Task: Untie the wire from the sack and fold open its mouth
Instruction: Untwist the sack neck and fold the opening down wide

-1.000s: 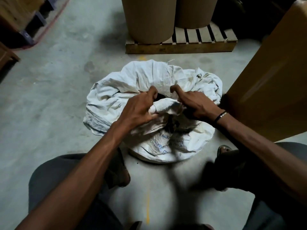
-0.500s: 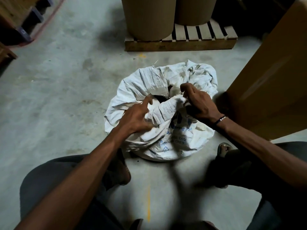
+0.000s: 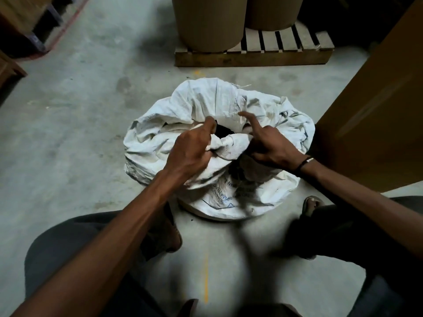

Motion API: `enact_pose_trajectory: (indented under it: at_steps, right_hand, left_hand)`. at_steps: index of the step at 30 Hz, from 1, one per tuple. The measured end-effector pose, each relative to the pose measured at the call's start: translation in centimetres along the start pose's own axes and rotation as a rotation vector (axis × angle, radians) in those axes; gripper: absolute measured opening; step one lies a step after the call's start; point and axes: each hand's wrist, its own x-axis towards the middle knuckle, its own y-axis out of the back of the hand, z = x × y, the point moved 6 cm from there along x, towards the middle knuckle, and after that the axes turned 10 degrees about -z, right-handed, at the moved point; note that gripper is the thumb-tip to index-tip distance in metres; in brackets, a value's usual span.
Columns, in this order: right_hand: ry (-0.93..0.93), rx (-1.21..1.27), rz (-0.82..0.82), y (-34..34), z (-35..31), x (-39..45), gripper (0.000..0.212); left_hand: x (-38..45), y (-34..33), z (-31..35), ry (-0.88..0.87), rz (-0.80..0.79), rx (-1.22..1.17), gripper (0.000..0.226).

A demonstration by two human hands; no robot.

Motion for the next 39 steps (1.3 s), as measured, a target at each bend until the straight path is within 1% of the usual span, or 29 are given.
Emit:
enact_pose_trajectory:
  at_steps: [1, 3, 5, 7, 8, 9, 11, 13, 15, 17, 19, 21, 23, 24, 25, 27, 28, 29, 32, 33, 34, 36, 38, 39]
  right_hand:
    - [-0.030, 0.035, 0.059, 0.4, 0.2, 0.1, 0.096]
    - [-0.070, 0.090, 0.145, 1.1, 0.4, 0.1, 0.091]
    - [-0.061, 0.127, 0.170, 0.9, 0.1, 0.0, 0.088]
    - [-0.038, 0.162, 0.201, 0.6, -0.4, -0.1, 0.086]
    - [-0.032, 0.185, 0.215, 0.5, -0.5, -0.1, 0.084]
    - [-0.031, 0.215, 0.228, 0.6, -0.6, 0.0, 0.081]
    - [-0.035, 0.278, 0.244, 0.8, -0.4, 0.1, 0.074]
    - [-0.050, 0.333, 0.215, 0.9, 0.0, 0.0, 0.068]
    - [-0.054, 0.338, 0.174, 1.3, 0.3, -0.5, 0.065]
    - [-0.031, 0.312, 0.124, 1.8, 0.6, -0.9, 0.063]
    - [-0.035, 0.294, 0.096, 2.1, 0.8, -1.2, 0.060]
    - [-0.090, 0.273, 0.134, 2.1, 1.0, -1.0, 0.058]
    - [-0.171, 0.256, 0.218, 1.9, 1.4, -0.7, 0.063]
    - [-0.205, 0.261, 0.261, 1.7, 1.6, -0.5, 0.065]
    - [-0.234, 0.271, 0.289, 1.5, 2.0, -0.5, 0.066]
    - [-0.275, 0.260, 0.287, 1.1, 2.6, -0.4, 0.068]
    - [-0.287, 0.245, 0.266, 0.8, 2.9, -0.5, 0.067]
    - [-0.290, 0.238, 0.243, 0.5, 3.1, -0.5, 0.066]
    - [-0.252, 0.237, 0.197, -0.2, 3.2, -1.1, 0.064]
    - [-0.243, 0.223, 0.183, -0.5, 3.2, -1.4, 0.064]
    - [-0.239, 0.202, 0.165, -0.8, 3.3, -1.8, 0.064]
    - [-0.241, 0.143, 0.105, -1.5, 3.4, -2.6, 0.064]
    - [-0.235, 0.080, -0.013, -3.1, 3.8, -3.6, 0.067]
    - [-0.230, 0.048, -0.101, -4.3, 3.9, -4.2, 0.071]
  left_hand:
    - [-0.2, -0.6, 0.1, -0.021, -0.080, -0.069, 0.049]
    - [-0.7, -2.1, -0.4, 0.004, -0.221, -0.217, 0.056]
    - [-1.2, -3.2, -1.5, 0.054, -0.265, -0.272, 0.079]
    - [-1.6, -4.1, -2.5, 0.104, -0.270, -0.173, 0.107]
    - [-1.7, -4.5, -2.8, 0.136, -0.265, -0.101, 0.115]
    - [-1.8, -4.9, -3.0, 0.173, -0.250, -0.047, 0.118]
    - [-1.7, -5.7, -3.5, 0.263, -0.197, -0.019, 0.109]
    - [-1.4, -5.8, -3.7, 0.285, -0.132, 0.027, 0.093]
    - [-0.8, -5.1, -3.9, 0.234, -0.073, 0.117, 0.086]
    - [-0.4, -3.8, -3.8, 0.120, 0.037, 0.225, 0.083]
    - [-0.5, -3.4, -3.3, 0.032, 0.086, 0.330, 0.083]
    - [-1.0, -4.5, -2.7, -0.007, 0.031, 0.350, 0.087]
    - [-1.9, -6.2, -1.9, -0.016, -0.085, 0.253, 0.087]
    - [-2.3, -6.9, -1.4, -0.022, -0.174, 0.151, 0.083]
    - [-2.5, -7.6, -1.1, -0.028, -0.299, 0.024, 0.077]
    - [-2.5, -8.2, -1.0, -0.009, -0.554, -0.212, 0.066]
    - [-2.1, -7.9, -1.3, 0.016, -0.590, -0.271, 0.060]
    - [-1.5, -7.1, -1.8, 0.048, -0.552, -0.288, 0.053]
    - [1.0, -4.5, -3.8, 0.129, -0.232, -0.226, 0.033]
    - [1.7, -4.2, -4.0, 0.146, -0.162, -0.245, 0.035]
    - [2.3, -4.5, -4.1, 0.163, -0.147, -0.307, 0.043]
    - [3.6, -6.3, -4.4, 0.192, -0.254, -0.390, 0.073]
    - [4.8, -8.7, -5.4, 0.266, -0.407, -0.312, 0.104]
    - [5.3, -9.6, -6.2, 0.315, -0.464, -0.266, 0.114]
